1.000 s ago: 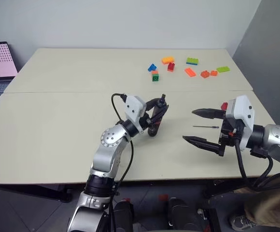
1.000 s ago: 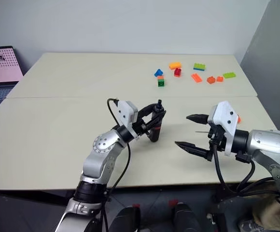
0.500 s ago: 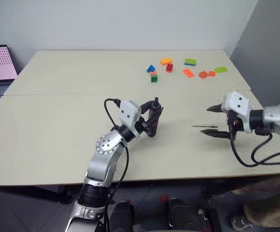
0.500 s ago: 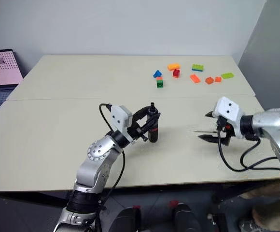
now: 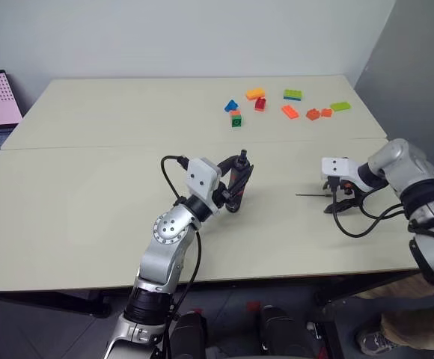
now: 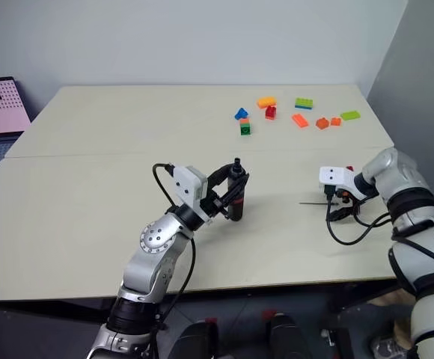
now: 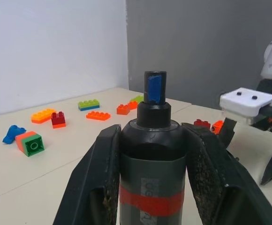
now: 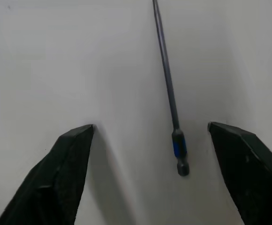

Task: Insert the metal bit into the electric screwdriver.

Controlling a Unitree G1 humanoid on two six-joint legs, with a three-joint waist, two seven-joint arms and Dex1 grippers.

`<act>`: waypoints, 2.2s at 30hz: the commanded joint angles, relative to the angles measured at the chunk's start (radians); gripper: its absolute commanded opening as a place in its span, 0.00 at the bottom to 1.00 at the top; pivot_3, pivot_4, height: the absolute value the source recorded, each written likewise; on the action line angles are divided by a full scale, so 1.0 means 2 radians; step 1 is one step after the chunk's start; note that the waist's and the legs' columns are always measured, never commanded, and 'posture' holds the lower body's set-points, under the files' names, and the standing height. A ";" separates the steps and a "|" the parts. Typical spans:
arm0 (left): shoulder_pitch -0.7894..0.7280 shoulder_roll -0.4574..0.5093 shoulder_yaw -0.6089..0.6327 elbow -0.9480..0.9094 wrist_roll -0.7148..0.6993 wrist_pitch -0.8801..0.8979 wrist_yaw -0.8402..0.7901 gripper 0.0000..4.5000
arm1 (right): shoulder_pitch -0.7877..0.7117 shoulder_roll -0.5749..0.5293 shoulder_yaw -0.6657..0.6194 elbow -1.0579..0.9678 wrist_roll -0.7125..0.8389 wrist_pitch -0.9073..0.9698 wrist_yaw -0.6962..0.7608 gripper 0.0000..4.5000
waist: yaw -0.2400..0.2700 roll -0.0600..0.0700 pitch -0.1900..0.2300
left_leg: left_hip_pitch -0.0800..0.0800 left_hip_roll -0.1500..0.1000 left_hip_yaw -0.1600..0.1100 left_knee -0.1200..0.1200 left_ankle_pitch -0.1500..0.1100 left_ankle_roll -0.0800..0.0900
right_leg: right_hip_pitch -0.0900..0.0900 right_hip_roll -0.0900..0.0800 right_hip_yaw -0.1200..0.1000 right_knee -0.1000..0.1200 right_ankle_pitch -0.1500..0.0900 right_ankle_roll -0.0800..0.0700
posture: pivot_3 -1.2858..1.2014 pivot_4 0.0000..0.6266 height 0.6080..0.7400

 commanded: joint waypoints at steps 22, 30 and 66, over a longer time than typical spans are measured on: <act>0.016 0.026 -0.003 -0.006 0.010 0.019 -0.001 0.36 | 0.016 0.014 -0.124 -0.042 0.041 -0.041 0.033 0.00 | -0.004 0.000 0.000 | 0.004 0.000 0.000 0.000 0.000 0.000 | 0.005 0.000 0.000 0.000 -0.001 -0.003 | 0.52 0.24 1.00; 0.011 0.042 0.005 -0.018 -0.004 0.014 -0.021 0.36 | 0.146 -0.020 -0.237 -0.325 0.152 0.088 -0.003 0.00 | -0.002 0.000 0.000 | 0.003 0.000 -0.001 -0.001 0.000 0.000 | 0.004 0.000 -0.001 -0.001 -0.001 -0.003 | 0.52 0.24 1.00; 0.007 -0.016 0.021 -0.048 0.029 -0.013 0.089 0.36 | 0.167 0.284 -0.300 -0.607 0.374 0.223 -0.333 0.00 | 0.011 0.000 0.000 | -0.005 0.000 -0.003 -0.001 0.000 0.000 | -0.003 0.000 -0.003 -0.002 0.000 0.000 | 0.52 0.24 1.00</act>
